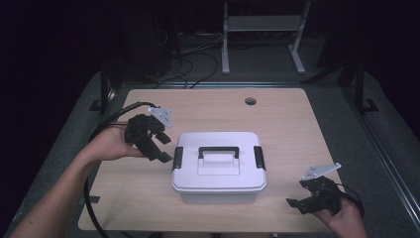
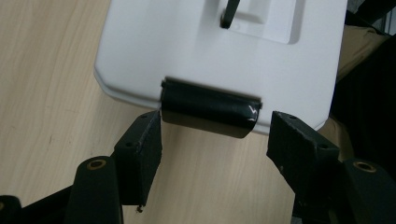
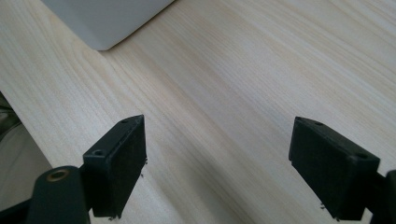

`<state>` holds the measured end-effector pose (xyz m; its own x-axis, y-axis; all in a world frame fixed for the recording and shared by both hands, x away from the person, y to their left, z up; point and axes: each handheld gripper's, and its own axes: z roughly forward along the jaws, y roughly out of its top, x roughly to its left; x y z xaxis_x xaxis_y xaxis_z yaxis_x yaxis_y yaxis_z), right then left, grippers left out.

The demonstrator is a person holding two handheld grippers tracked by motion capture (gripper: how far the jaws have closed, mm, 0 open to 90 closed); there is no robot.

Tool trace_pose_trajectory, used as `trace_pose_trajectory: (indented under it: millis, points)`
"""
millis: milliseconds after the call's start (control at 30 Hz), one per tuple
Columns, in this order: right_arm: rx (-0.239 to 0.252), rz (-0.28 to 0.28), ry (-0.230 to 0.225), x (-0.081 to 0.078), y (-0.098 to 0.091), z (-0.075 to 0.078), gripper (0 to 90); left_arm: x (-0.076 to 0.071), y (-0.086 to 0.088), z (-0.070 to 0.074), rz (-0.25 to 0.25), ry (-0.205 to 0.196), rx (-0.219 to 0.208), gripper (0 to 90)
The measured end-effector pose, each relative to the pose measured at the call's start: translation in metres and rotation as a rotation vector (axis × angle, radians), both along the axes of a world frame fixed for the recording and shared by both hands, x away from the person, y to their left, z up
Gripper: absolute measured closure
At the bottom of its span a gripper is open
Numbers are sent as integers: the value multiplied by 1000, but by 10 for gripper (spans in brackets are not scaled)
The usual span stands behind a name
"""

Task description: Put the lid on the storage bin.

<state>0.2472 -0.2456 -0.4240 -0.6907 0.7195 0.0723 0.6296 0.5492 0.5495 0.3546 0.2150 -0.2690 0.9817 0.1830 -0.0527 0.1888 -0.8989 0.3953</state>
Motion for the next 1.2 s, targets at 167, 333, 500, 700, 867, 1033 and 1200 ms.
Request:
trace_pose_trajectory:
  millis: [167,333,500,700,867,1033,1200]
  points:
    - [-2,1,2,0,0,0,184,0,6,-7,15,11,0,321]
    - [-2,1,1,-1,1,0,185,-2,12,-12,26,16,-7,316]
    - [-3,2,1,-1,1,0,184,-2,22,-19,46,20,-8,296]
    - [-5,4,1,0,1,0,185,-3,33,-27,68,32,-11,288]
    - [-6,2,2,-1,1,0,185,-4,39,-34,81,34,-16,280]
    - [-2,-1,2,-2,-1,0,184,-6,44,-44,96,47,-18,276]
    - [-2,-2,2,-2,-1,-1,184,-7,50,-55,108,55,-9,268]
